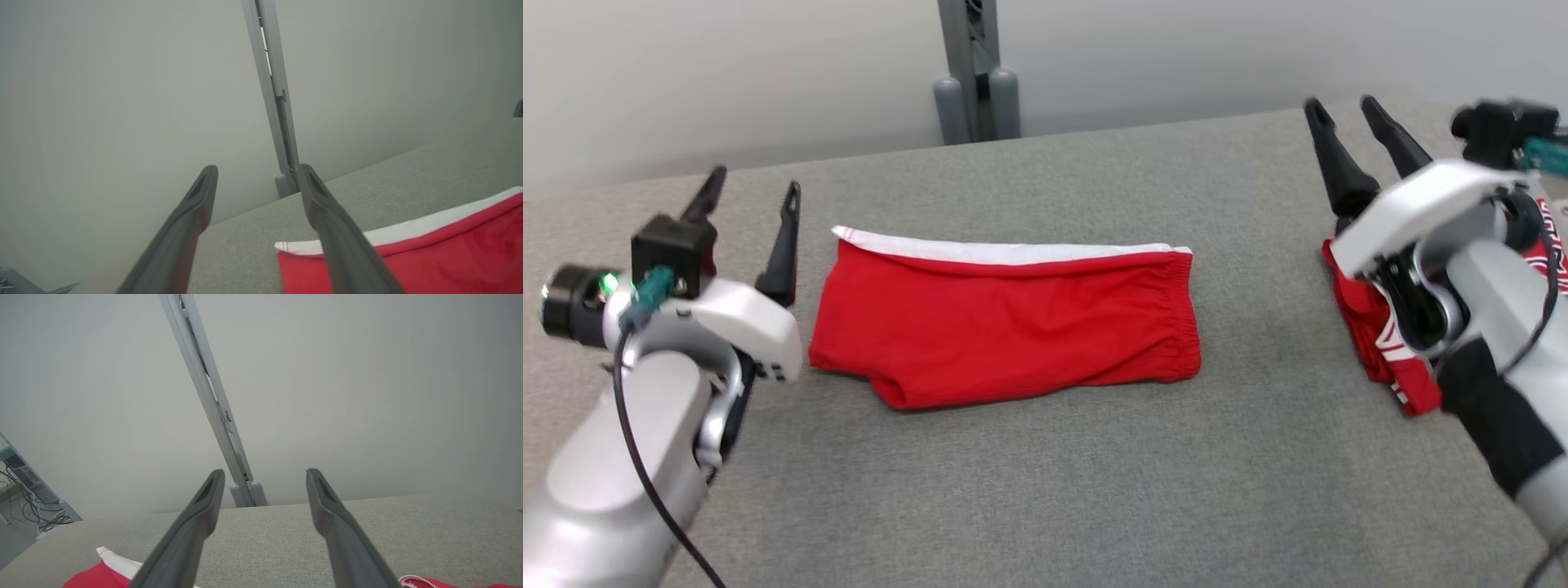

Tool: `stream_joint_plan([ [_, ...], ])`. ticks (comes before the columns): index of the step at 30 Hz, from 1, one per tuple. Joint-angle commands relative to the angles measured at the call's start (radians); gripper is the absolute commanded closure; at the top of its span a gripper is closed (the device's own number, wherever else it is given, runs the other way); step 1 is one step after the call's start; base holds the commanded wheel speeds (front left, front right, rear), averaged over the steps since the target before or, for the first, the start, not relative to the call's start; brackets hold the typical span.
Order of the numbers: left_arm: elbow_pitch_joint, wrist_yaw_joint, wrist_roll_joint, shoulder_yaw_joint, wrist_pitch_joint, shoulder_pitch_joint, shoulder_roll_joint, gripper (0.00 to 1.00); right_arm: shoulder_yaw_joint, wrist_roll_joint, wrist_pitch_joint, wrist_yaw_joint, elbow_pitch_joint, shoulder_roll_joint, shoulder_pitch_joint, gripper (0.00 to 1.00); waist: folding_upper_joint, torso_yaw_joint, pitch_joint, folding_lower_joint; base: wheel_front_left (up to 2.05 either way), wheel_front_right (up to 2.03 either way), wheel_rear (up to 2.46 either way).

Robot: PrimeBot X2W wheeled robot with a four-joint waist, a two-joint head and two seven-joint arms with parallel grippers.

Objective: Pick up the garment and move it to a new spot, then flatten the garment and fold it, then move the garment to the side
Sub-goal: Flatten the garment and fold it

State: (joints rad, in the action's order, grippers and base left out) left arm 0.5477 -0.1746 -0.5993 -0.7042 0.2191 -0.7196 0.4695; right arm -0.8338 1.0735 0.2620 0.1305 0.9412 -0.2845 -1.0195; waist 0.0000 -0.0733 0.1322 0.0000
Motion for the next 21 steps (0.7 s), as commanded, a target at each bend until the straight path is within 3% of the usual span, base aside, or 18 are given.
stream_joint_plan([
  [1, -0.044, -0.028, -0.016, 0.023, 0.021, 0.059, -0.001, 0.0, 0.122, -0.132, 0.003, 0.001, -0.069, -0.013, 0.11, 0.0, 0.0, 0.033, -0.032, 0.0, 0.0, 0.0, 0.0],
  [5, -0.167, -0.074, -0.035, 0.077, 0.044, 0.192, -0.014, 0.0, 0.406, -0.429, 0.002, 0.001, -0.29, 0.021, 0.353, 0.0, 0.0, 0.071, -0.066, 0.0, 0.0, 0.0, 0.0],
  [9, -0.324, -0.103, 0.005, 0.165, 0.045, 0.334, -0.043, 0.0, 0.596, -0.643, 0.003, 0.001, -0.471, 0.104, 0.581, 0.0, 0.0, 0.106, -0.091, 0.0, 0.0, 0.0, 0.0],
  [14, -0.441, -0.087, 0.067, 0.274, 0.045, 0.517, -0.114, 0.0, 0.692, -0.789, 0.003, 0.001, -0.587, 0.184, 0.759, 0.0, 0.0, 0.133, -0.115, 0.0, 0.0, 0.0, 0.0],
  [18, -0.476, -0.062, 0.109, 0.344, 0.045, 0.612, -0.168, 0.0, 0.733, -0.818, 0.003, 0.0, -0.615, 0.21, 0.823, 0.0, 0.0, 0.143, -0.123, 0.0, 0.0, 0.0, 0.0],
  [21, -0.497, -0.019, 0.163, 0.415, 0.045, 0.688, -0.228, 0.0, 0.76, -0.835, 0.003, 0.0, -0.623, 0.224, 0.87, 0.0, 0.0, 0.15, -0.128, 0.0, 0.0, 0.0, 0.0],
])
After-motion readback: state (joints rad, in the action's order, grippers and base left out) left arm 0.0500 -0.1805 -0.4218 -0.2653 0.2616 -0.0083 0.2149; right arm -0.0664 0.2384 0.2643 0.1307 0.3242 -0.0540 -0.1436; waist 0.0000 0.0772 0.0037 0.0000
